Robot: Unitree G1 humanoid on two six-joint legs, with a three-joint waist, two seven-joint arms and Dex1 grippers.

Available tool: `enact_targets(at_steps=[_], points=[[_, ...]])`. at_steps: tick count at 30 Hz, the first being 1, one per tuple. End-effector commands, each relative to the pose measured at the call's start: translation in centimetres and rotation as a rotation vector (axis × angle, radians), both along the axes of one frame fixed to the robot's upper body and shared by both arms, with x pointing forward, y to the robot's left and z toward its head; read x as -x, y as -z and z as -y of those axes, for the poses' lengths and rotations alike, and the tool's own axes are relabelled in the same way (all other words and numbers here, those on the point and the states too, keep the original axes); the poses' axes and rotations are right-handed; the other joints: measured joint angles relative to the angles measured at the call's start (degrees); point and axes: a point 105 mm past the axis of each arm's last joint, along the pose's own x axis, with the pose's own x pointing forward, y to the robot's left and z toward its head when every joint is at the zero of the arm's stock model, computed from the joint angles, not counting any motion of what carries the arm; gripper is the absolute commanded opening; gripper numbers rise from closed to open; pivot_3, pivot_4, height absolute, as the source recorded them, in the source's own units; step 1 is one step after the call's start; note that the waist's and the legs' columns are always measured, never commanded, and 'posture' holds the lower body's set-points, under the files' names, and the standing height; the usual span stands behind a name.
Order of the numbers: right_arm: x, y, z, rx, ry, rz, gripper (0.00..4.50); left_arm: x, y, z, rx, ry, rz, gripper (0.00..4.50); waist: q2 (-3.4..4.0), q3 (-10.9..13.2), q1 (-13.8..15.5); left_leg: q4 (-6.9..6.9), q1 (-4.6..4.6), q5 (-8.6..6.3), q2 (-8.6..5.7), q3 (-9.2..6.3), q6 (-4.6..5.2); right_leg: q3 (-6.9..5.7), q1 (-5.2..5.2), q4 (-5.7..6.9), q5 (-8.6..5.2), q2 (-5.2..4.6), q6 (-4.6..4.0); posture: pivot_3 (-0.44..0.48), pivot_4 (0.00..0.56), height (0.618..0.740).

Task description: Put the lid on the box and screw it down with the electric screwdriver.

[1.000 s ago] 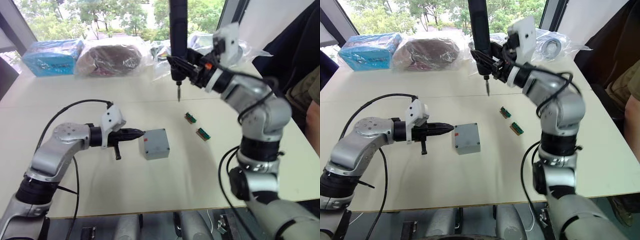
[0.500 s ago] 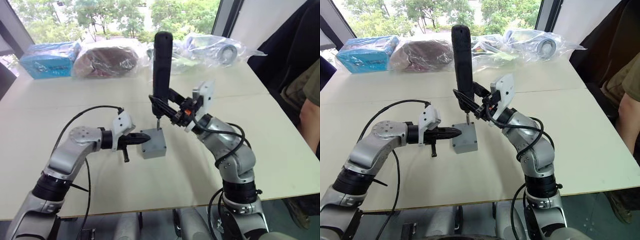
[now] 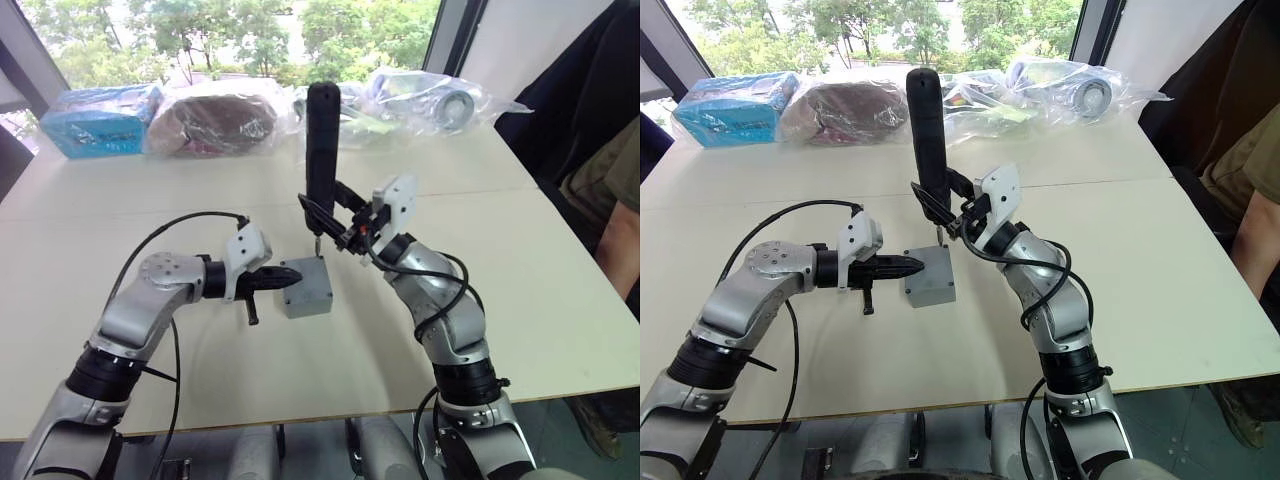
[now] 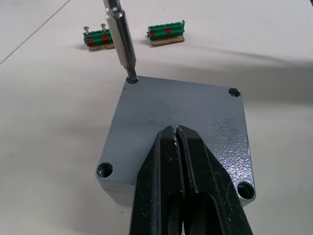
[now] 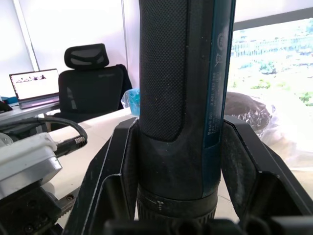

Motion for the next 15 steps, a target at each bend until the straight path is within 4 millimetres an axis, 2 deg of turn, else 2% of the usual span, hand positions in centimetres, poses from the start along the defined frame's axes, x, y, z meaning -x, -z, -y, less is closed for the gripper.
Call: enact_targets(at_steps=[1, 9, 15], points=[[0.6, -1.6, 0.0, -0.035, 0.000, 0.084, 1.89, -0.1, 0.2, -0.4, -0.026, -0.007, -0.001, 0.00, 0.00, 0.00, -0.01, 0.00, 0.00, 0.00, 0.00, 0.00, 0.00, 0.00, 0.00, 0.00, 0.00, 0.00, 0.00, 0.000, 0.150, 0.740], [0.4, -0.5, 0.2, -0.007, 0.009, 0.072, 1.89, -0.4, 0.2, -0.6, -0.031, -0.013, 0.003, 0.00, 0.00, 0.00, 0.00, 0.00, 0.02, 0.00, 0.00, 0.00, 0.00, 0.00, 0.02, 0.00, 0.00, 0.00, 0.00, 0.000, 0.150, 0.740], [0.5, -0.6, 0.6, -0.008, 0.010, 0.076, 1.89, -0.7, 0.1, -0.7, -0.031, -0.021, 0.008, 0.00, -0.01, 0.00, 0.01, 0.00, 0.06, 0.00, 0.00, 0.00, 0.00, 0.00, 0.05, 0.00, 0.00, 0.00, 0.00, 0.000, 0.150, 0.740]])
